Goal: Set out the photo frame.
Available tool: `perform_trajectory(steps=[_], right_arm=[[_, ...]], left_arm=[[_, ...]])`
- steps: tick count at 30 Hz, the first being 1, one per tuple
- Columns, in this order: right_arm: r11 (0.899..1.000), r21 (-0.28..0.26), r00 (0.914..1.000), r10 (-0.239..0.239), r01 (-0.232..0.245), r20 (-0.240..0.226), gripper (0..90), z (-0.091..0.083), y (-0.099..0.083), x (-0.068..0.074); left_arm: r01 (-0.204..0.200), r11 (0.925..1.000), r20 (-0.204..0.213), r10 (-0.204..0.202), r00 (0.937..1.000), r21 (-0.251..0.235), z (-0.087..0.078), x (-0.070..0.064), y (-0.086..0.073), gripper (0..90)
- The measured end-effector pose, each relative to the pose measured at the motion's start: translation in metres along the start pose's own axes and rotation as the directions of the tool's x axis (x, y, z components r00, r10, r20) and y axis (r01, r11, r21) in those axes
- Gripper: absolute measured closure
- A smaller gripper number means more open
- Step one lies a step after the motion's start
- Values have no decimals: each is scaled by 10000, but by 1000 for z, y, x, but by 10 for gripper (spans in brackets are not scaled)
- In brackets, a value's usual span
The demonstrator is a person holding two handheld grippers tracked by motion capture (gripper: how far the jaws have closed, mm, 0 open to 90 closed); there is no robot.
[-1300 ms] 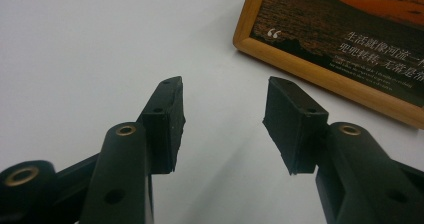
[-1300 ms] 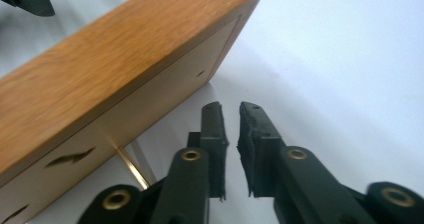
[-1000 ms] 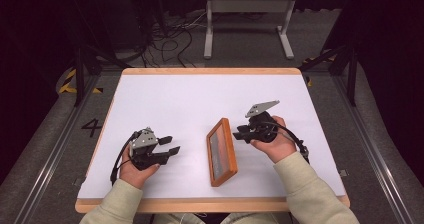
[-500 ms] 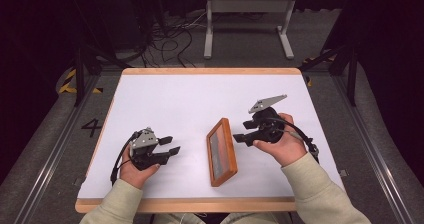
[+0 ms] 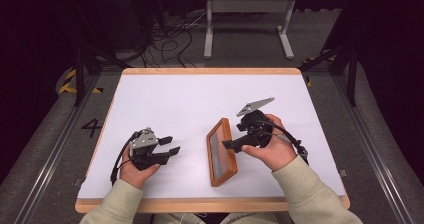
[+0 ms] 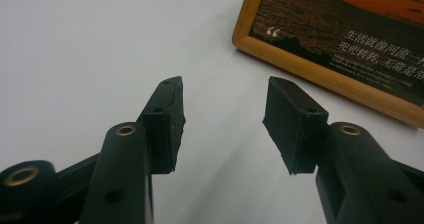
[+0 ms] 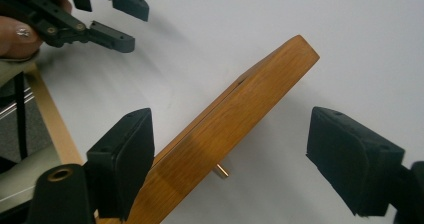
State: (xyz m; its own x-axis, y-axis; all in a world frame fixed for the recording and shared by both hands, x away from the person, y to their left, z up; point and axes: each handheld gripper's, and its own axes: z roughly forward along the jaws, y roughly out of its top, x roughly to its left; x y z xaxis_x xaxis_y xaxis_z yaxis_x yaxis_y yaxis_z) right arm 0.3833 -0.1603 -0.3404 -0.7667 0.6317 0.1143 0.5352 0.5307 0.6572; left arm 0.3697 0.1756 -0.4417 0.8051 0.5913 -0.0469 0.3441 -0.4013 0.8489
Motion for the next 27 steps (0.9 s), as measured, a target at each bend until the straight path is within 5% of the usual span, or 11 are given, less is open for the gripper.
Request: perform_trajectory(steps=[14,27], right_arm=[[9951,942,9990,346,-317,-293,218,42,-3,6],[9821,1729,9929,888,-741,-786,368,51,-5,5]], left_arm=[[-6,10000,-2,6,10000,13,1,0,0,507],[-77,9999,-10,77,10000,66,1,0,0,507]])
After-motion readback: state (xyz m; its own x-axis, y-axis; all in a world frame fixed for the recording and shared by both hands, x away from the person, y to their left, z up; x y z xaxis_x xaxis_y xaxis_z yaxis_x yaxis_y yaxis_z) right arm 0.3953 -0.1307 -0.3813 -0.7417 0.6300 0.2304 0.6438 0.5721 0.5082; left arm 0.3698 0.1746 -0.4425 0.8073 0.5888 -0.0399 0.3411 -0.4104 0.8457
